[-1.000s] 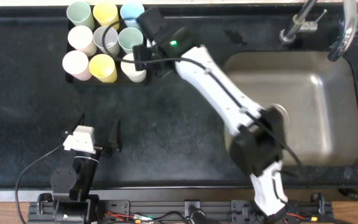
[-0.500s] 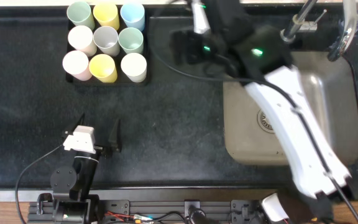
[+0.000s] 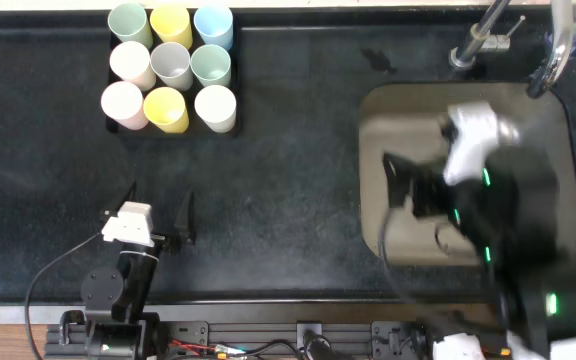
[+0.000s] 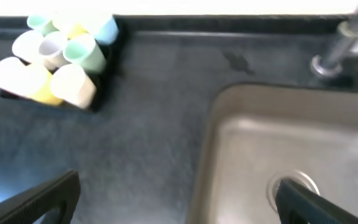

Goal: Store Cups

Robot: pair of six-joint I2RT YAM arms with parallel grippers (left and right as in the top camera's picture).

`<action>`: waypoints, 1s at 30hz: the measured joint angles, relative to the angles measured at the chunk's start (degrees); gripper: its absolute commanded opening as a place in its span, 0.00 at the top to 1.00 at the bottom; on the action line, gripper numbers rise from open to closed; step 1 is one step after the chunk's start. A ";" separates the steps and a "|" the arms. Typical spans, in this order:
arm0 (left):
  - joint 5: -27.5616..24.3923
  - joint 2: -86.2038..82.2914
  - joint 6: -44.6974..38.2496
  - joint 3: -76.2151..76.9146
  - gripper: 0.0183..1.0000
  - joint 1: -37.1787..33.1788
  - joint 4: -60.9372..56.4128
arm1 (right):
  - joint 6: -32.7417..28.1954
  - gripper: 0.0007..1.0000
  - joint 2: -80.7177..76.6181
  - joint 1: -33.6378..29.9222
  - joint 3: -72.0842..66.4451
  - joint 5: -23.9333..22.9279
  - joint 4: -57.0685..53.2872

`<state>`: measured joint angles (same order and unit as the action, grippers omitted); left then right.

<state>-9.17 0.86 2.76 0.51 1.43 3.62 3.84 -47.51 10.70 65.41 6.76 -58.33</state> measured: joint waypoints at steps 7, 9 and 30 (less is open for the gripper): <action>0.00 0.00 0.00 0.00 0.00 0.00 0.02 | -0.83 0.00 19.98 -0.59 -20.02 2.12 6.25; 0.02 0.00 0.00 0.00 0.00 0.00 0.02 | -0.85 0.00 23.69 -0.59 -23.89 2.71 9.66; 0.00 0.00 0.00 0.00 0.00 0.00 0.02 | 2.14 0.00 31.93 -0.44 -47.95 -6.27 41.68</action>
<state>-9.17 0.86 2.76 0.51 1.43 3.64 5.98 -15.57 10.26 17.45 0.49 -16.64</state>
